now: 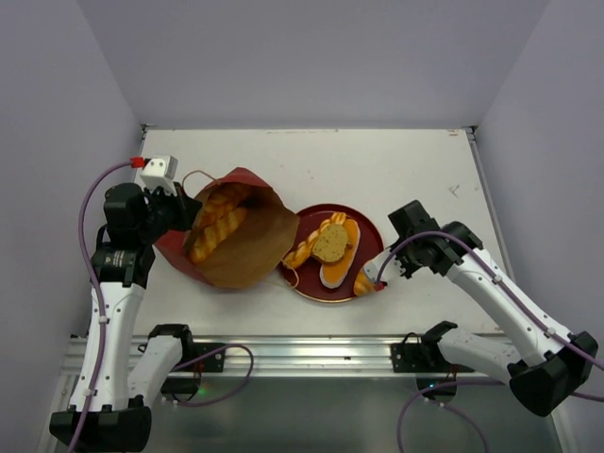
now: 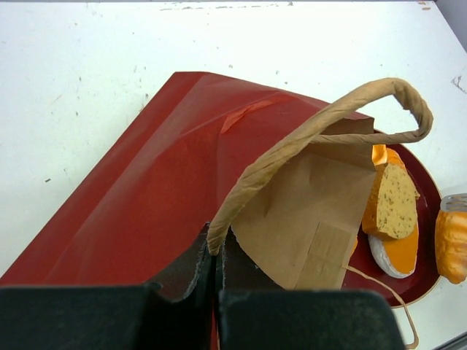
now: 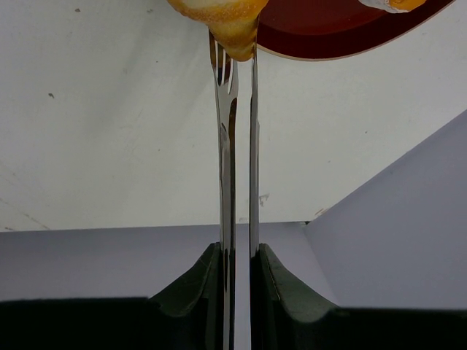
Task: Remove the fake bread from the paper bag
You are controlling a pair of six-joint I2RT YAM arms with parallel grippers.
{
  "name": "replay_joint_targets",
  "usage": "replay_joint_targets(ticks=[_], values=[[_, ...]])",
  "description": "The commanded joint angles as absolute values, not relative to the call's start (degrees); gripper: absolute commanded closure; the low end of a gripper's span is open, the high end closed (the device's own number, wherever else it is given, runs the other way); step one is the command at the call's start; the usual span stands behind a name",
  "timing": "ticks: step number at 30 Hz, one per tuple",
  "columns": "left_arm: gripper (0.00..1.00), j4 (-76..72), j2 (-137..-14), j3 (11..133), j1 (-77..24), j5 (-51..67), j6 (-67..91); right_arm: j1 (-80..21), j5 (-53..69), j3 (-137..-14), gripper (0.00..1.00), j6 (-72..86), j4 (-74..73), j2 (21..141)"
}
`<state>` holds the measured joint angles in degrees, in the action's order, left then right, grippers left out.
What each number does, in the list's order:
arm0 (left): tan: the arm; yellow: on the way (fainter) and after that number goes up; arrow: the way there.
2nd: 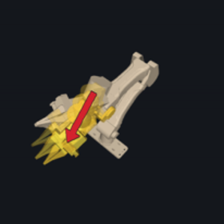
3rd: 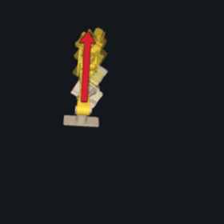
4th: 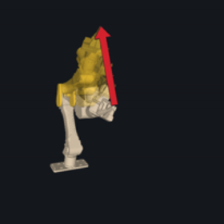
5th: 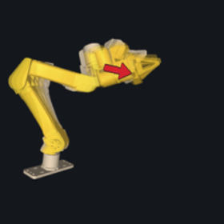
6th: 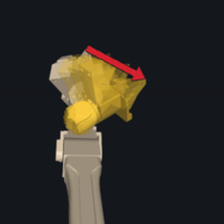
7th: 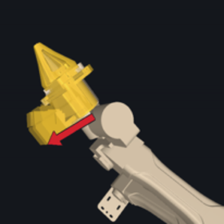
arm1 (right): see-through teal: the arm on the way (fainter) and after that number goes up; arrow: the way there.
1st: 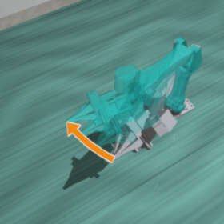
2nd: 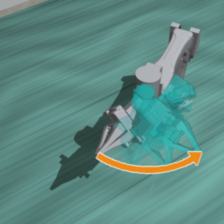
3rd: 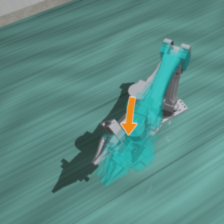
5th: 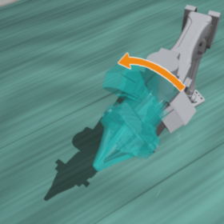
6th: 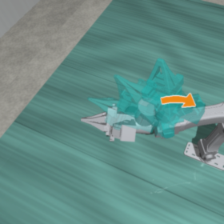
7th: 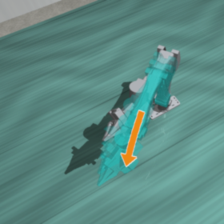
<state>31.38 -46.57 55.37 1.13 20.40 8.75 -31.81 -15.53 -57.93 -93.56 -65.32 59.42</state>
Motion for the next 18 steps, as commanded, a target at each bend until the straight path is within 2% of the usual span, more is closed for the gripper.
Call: replay_joint_targets(ticks=[1,12,18], values=[[1.0,29.8,-45.4,54.6,1.6,22.0,7.9,-31.7,-20.8,-61.5,0.93,-96.9,-64.2,60.8],[1.0,29.1,-45.0,54.5,1.6,22.9,8.0,-31.7,-20.1,-68.0,0.93,-97.6,-68.3,62.3],[1.0,28.9,-45.0,54.3,1.6,23.1,8.2,-31.8,-21.5,-65.2,0.92,-99.5,-66.1,62.6]])
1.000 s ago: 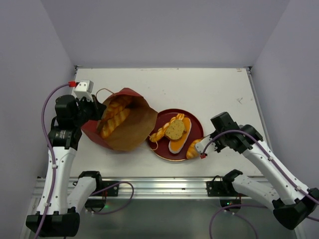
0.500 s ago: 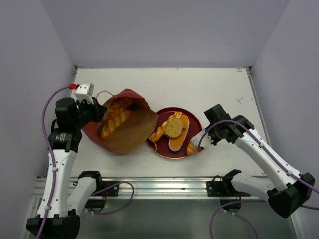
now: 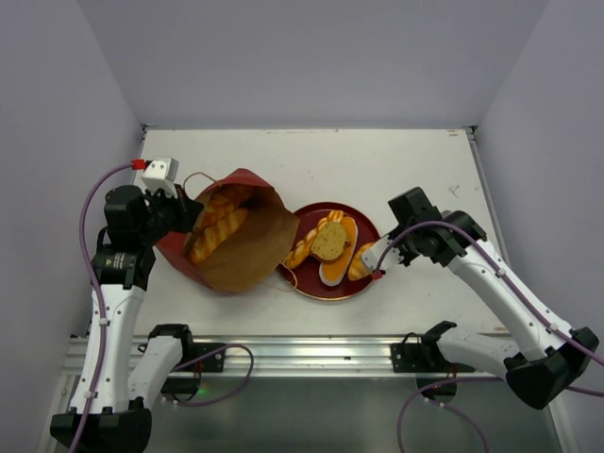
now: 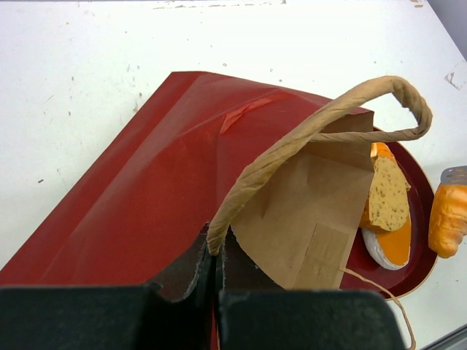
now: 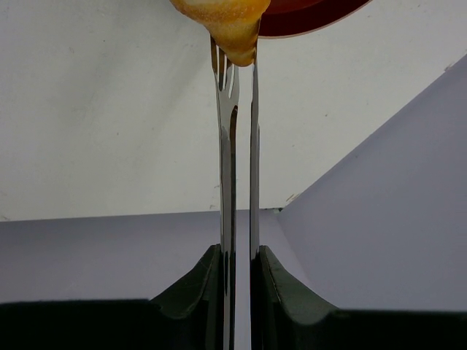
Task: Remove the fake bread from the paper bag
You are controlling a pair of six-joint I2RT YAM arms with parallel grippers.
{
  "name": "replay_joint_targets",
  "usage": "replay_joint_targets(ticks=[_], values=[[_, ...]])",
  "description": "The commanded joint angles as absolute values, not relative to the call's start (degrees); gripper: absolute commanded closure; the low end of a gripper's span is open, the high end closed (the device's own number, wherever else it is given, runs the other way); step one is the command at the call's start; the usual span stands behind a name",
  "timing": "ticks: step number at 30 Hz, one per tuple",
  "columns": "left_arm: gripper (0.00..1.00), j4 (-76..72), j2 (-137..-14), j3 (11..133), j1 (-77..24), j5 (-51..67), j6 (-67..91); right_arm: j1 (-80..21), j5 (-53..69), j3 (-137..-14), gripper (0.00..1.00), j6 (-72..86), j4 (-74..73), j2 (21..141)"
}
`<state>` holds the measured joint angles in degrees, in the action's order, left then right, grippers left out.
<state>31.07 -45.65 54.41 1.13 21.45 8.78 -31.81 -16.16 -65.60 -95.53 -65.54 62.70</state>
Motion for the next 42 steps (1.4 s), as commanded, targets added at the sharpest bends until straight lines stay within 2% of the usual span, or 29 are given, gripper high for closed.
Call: replay_joint_targets(ticks=[1,12,22,34,36,42], values=[[1.0,29.0,-44.9,54.2,1.5,23.1,8.2,-31.9,-21.9,-64.3,0.92,-99.7,-65.4,62.8],[1.0,29.2,-44.5,54.1,1.6,22.9,8.2,-33.3,-23.5,-64.1,0.8,-99.2,-62.5,66.3],[1.0,29.4,-44.0,54.1,1.6,23.1,7.9,-34.7,-24.1,-62.8,0.63,-99.1,-61.3,66.7],[1.0,29.5,-44.0,54.0,1.6,23.3,8.1,-35.3,-24.2,-63.4,0.6,-99.5,-61.7,66.5],[1.0,29.6,-44.1,54.1,1.6,23.5,8.1,-35.3,-23.8,-63.9,0.53,-99.8,-62.2,66.4],[1.0,29.6,-44.3,54.5,1.6,23.5,8.1,-35.8,-23.6,-64.1,0.53,-100.1,-62.3,65.8]])
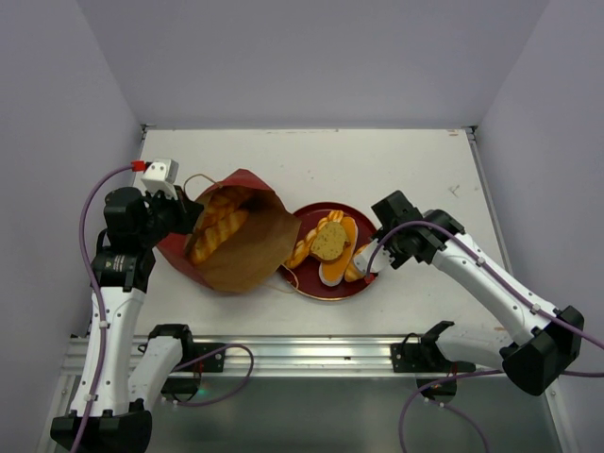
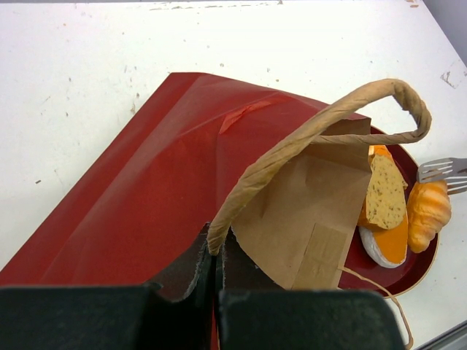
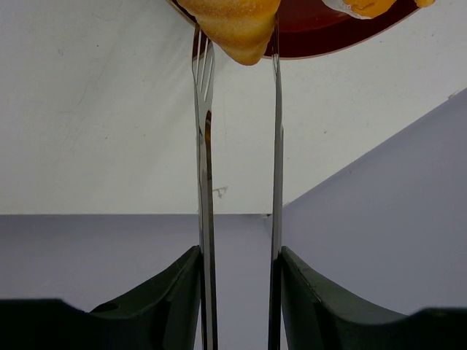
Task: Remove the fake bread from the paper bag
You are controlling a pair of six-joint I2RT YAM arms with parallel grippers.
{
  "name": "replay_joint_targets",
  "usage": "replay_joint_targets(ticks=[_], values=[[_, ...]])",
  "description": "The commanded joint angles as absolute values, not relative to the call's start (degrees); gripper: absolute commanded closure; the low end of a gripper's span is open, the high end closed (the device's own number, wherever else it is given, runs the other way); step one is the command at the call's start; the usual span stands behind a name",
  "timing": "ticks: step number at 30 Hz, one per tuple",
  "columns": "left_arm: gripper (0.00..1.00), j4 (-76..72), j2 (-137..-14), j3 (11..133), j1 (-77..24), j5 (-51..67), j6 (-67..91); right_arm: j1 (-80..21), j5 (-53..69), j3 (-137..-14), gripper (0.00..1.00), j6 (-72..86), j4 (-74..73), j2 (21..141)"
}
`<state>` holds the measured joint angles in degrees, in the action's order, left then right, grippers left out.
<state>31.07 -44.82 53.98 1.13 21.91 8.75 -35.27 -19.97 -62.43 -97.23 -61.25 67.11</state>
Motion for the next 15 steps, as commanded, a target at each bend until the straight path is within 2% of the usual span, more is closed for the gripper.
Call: replay_joint_targets(ticks=[1,15], values=[[1.0,29.5,-44.2,54.6,1.6,23.5,8.0,-35.9,-23.6,-64.2,0.53,-100.1,-62.4,65.8],[1.0,29.7,-44.2,54.8,1.6,23.6,8.2,-38.1,-23.3,-66.0,0.52,-100.5,-63.4,64.3]])
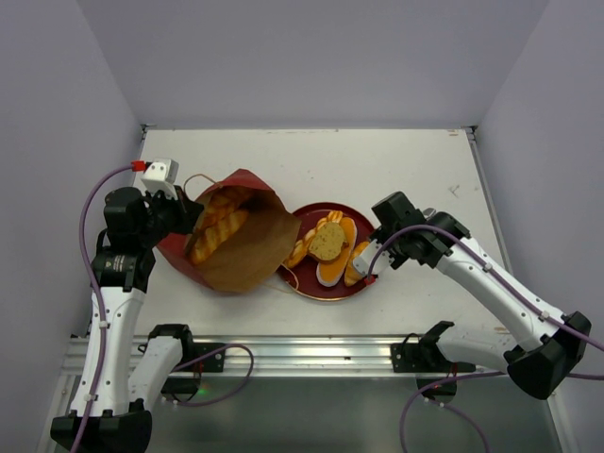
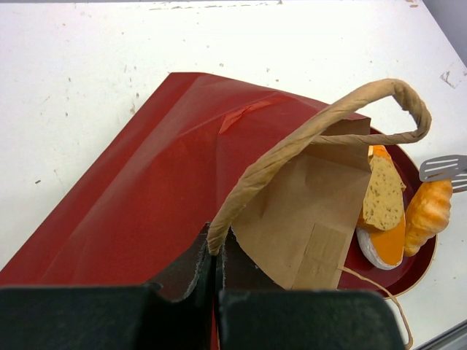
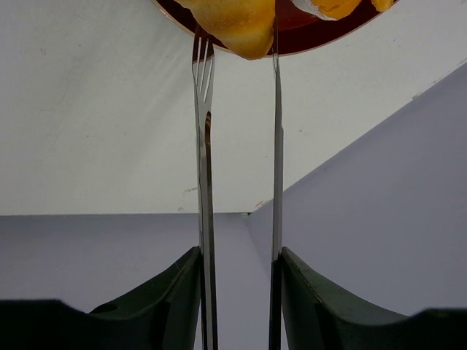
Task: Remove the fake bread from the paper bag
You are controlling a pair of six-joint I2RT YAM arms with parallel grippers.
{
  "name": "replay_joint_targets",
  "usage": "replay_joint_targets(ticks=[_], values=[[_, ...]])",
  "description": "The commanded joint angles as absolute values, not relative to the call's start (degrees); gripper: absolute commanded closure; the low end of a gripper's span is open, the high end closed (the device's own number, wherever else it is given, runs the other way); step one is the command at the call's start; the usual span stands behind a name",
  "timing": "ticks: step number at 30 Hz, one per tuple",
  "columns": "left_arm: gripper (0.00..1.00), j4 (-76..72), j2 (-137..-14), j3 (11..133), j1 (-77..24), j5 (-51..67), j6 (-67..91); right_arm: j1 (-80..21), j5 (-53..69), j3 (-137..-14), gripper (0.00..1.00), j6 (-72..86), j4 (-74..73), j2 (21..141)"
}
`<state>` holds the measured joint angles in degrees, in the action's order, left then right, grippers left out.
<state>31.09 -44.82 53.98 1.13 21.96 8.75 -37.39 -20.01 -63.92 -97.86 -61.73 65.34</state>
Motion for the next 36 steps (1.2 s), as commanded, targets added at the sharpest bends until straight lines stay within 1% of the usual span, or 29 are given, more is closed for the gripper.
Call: replay_joint_targets(ticks=[1,21,36], values=[[1.0,29.7,-44.2,54.9,1.6,23.6,8.2,-38.3,-23.5,-65.7,0.52,-100.5,-63.5,64.2],[1.0,31.0,-44.6,56.6,1.6,22.9,7.8,-38.4,-25.8,-65.8,0.52,-96.5,-62.0,66.4],[1.0,31.5,-44.7,57.4,1.6,22.7,7.7,-34.8,-25.9,-66.7,0.52,-95.5,-60.7,68.1]])
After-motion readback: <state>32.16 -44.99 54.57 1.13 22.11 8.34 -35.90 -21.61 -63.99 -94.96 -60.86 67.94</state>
